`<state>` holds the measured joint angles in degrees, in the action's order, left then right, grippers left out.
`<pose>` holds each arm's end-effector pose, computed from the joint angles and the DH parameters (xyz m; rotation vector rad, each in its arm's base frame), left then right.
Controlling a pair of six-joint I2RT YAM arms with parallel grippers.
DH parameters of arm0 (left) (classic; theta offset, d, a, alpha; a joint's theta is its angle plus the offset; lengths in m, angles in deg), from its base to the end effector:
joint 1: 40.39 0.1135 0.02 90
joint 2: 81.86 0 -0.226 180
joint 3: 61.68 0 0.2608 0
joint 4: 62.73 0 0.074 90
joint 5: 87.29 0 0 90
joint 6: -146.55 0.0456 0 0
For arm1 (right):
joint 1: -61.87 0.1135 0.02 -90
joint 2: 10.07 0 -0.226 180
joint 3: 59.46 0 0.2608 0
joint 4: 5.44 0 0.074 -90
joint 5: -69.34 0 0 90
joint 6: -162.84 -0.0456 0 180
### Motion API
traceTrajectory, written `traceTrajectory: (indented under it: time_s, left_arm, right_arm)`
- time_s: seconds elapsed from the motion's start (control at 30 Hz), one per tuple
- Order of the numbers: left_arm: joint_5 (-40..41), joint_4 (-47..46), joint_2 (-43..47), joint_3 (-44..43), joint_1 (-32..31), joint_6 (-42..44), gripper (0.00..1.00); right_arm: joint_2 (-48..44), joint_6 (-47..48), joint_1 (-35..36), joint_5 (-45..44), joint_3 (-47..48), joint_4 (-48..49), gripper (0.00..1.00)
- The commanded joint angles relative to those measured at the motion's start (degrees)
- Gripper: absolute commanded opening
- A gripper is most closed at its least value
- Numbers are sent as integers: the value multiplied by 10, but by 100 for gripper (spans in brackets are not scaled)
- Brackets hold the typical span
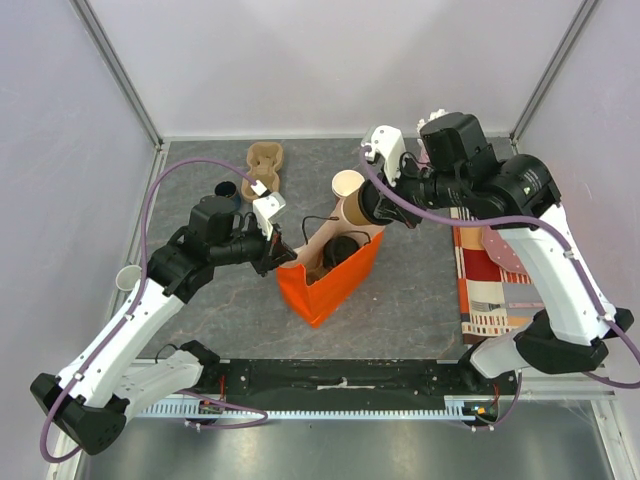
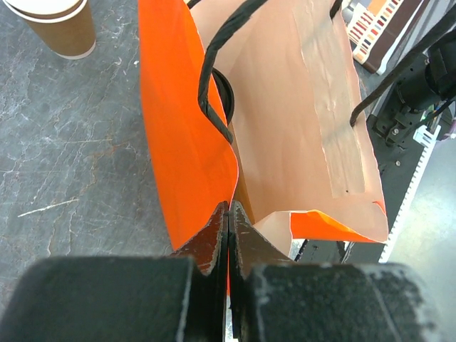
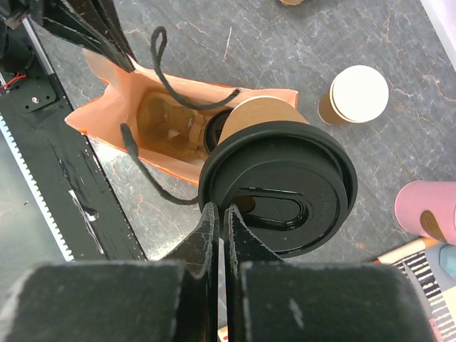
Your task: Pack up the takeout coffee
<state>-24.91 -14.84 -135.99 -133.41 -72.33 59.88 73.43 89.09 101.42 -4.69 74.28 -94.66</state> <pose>0.1882 -0.1422 0.3178 0.9245 1.9240 -0.8032 0.1870 0.1707 0.4644 -1.1960 1.9342 0.5304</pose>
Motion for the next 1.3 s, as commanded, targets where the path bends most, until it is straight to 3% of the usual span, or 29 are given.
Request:
traceTrajectory:
  time_s: [0.0,0.83,1.27]
  left_arm:
    - [-11,4,2,-14,1,-22,2]
    - [4,-6,-3,-26,7,-87,2]
    - [-6,-15,-8,-24,10,-87,2]
  right_arm:
    - [0,-3,31,-22,29,-20,0]
    - [82,1,161,31,3,-23,0]
    - [145,41,210,3,-12,-10,0]
